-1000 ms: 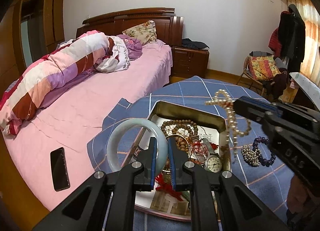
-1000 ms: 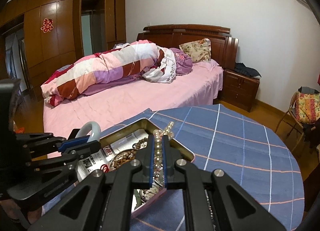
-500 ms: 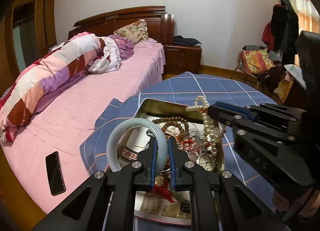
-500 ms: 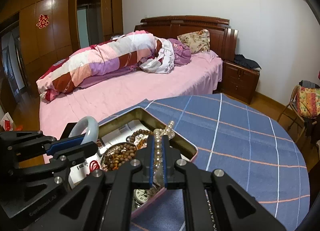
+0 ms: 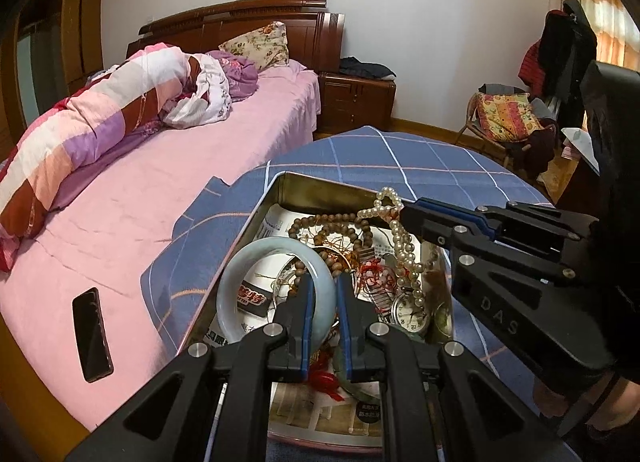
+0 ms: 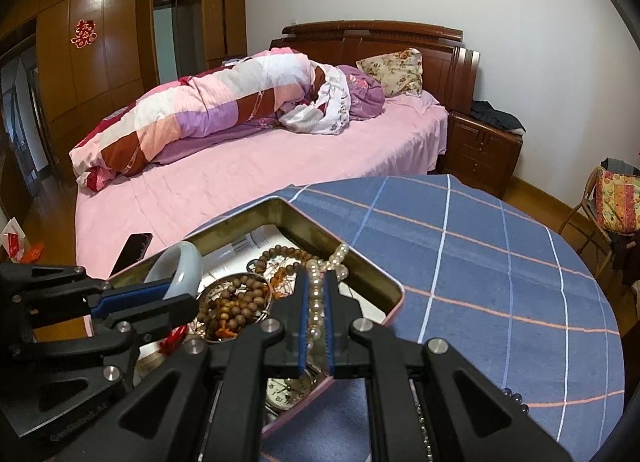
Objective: Organize jewelry
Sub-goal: 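Lower the jade bangle and pearl necklace into the tin and open both grippers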
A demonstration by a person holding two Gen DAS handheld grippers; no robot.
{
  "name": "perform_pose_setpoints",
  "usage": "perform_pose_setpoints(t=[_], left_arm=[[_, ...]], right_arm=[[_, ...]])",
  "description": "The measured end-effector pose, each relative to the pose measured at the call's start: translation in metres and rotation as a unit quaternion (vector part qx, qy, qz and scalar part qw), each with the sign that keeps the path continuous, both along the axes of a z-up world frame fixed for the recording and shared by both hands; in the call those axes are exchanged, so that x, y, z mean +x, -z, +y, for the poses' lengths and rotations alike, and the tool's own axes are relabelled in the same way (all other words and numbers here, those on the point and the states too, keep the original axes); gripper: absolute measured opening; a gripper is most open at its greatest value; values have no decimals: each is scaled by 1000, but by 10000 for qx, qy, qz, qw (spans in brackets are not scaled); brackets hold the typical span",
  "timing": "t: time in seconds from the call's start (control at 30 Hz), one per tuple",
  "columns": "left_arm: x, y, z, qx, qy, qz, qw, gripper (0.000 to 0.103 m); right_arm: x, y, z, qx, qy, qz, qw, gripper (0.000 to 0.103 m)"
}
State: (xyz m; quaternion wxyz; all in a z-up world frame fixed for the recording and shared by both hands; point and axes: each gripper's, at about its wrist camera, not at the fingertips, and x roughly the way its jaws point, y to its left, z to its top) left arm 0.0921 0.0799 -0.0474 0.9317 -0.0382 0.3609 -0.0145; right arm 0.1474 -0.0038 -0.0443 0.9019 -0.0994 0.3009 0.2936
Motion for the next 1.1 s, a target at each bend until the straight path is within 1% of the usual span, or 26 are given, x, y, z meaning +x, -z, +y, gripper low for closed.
perform_pose_setpoints(t=[0.43,0.83,1.1], left_arm=[[9,8,-2,151,-27,184,9997,11],[9,13,-2,117,-12,229,9997,11],[10,13,-1,148,-15,255,9996,11]], right_arm=[[9,12,-4,-55,93,193,9998,9],[15,23,-2,-197,130,351,9991,9],[16,25,-2,-195,114,383,9990,9]])
